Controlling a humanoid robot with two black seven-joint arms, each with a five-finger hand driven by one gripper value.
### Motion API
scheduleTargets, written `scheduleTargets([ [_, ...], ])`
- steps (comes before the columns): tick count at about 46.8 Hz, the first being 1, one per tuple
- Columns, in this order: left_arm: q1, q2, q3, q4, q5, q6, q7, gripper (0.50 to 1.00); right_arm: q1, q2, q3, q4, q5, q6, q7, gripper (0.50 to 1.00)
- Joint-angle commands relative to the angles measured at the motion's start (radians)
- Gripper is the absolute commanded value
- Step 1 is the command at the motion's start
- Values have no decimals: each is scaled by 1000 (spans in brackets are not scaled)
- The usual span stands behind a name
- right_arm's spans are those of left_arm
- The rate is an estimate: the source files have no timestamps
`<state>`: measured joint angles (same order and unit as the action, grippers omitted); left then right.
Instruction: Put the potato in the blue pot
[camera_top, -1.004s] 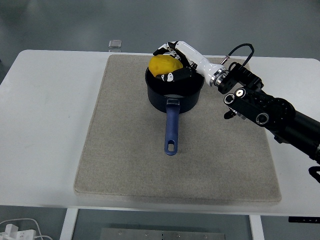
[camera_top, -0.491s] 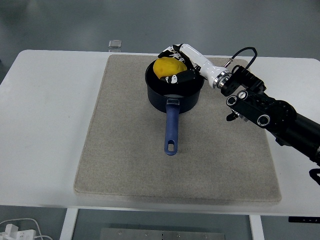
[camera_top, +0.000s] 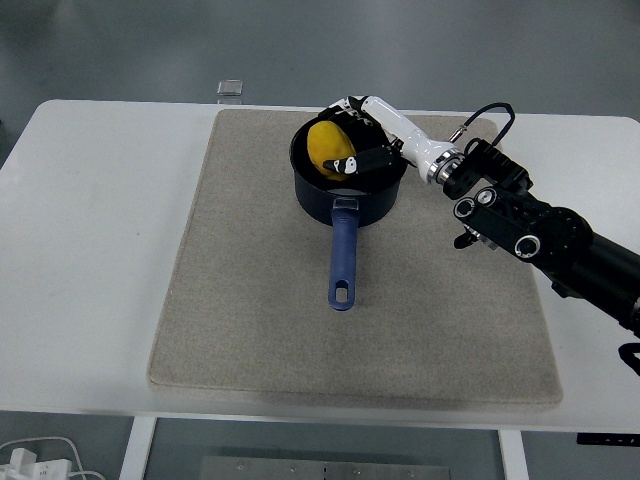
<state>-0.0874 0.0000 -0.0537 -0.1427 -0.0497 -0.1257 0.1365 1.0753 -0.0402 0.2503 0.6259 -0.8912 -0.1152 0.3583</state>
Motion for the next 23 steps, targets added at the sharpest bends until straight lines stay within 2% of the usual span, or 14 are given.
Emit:
scheduleTargets([
  [1,0,0,0,0,1,0,0,999,0,0,3,0,0,0,1,854],
  [13,0,0,0,-2,1,0,0,999,2,-6,9,0,2,-1,1,860],
  [17,0,0,0,-2,1,0,0,999,3,-10,12,0,3,-1,1,895],
  [23,0,0,0,-2,1,0,0,999,2,-17,15,0,12,-3,1,897],
])
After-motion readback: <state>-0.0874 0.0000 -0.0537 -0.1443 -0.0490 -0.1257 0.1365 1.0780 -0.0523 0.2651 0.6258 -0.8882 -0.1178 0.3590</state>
